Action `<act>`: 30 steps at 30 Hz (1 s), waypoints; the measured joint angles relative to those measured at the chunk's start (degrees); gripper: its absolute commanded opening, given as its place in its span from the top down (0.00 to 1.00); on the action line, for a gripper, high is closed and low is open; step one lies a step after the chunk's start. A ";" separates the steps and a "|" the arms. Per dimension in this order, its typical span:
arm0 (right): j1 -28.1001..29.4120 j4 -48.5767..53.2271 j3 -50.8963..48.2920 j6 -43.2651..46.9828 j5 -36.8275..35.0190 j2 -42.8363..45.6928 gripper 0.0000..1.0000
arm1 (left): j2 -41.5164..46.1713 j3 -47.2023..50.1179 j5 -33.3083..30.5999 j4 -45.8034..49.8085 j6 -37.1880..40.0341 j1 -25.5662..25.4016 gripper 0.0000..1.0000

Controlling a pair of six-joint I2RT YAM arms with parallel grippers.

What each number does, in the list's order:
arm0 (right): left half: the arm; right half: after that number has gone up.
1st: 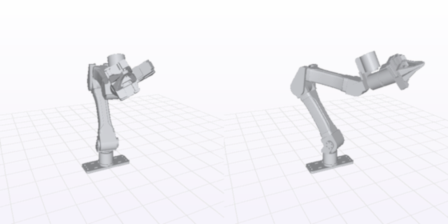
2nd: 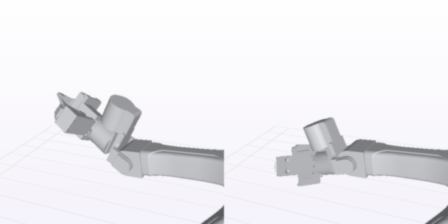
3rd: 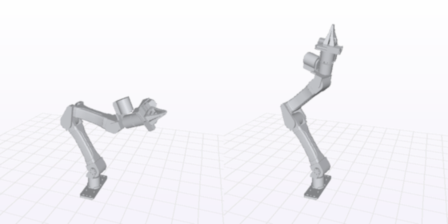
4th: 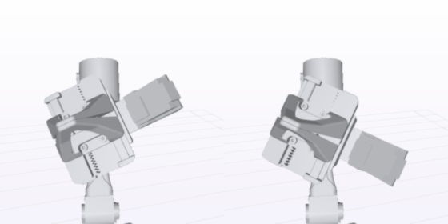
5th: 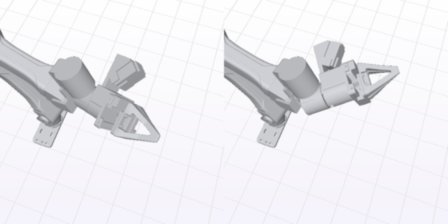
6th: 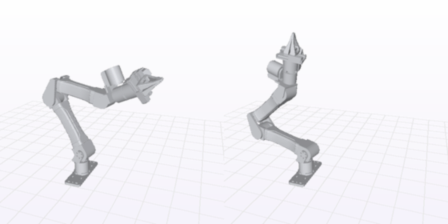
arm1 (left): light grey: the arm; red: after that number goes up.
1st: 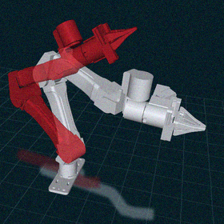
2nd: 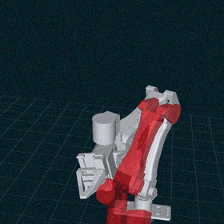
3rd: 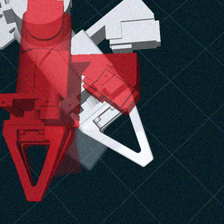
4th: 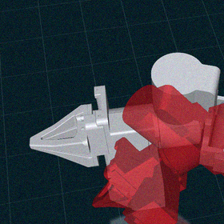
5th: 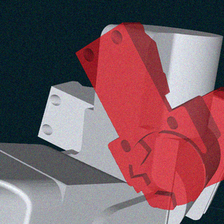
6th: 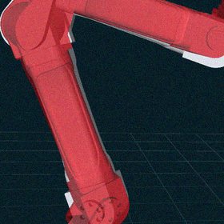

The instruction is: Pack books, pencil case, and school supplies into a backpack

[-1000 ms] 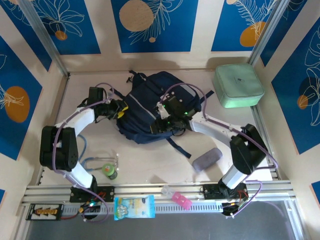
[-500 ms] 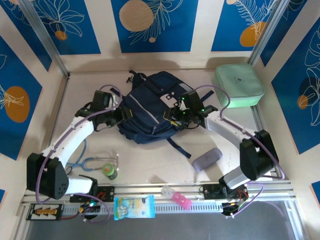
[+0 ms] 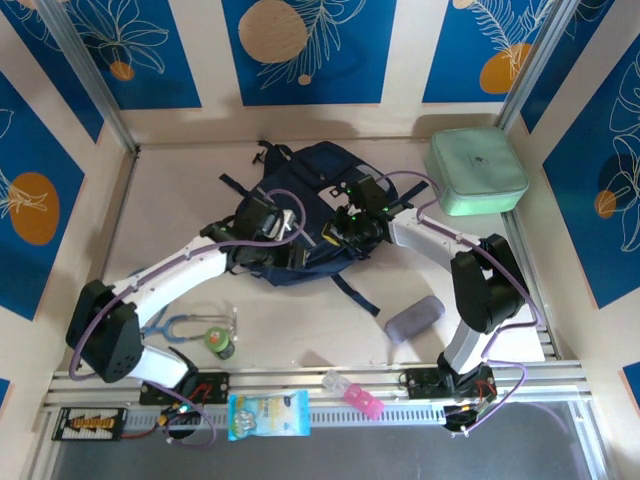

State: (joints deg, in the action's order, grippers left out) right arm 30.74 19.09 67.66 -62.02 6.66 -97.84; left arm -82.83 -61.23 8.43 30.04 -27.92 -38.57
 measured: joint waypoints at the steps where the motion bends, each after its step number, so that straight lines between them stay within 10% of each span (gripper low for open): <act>1: 0.00 0.09 0.07 -0.02 0.00 0.00 0.98 | -0.98 -0.42 -0.17 -0.31 0.24 -0.83 0.60; 18: -0.50 0.66 2.58 -0.04 2.23 0.90 1.00 | -7.52 -4.13 -7.26 -1.77 1.27 -4.00 0.79; 30: -0.68 0.66 2.75 -0.07 2.62 0.90 1.00 | -8.46 -5.29 -7.45 -2.58 -0.04 -4.24 0.66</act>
State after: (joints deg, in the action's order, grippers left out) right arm 30.06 19.75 70.41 -62.08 9.28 -96.95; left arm -91.29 -66.52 0.97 27.46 -27.97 -42.81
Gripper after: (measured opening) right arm 0.058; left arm 0.356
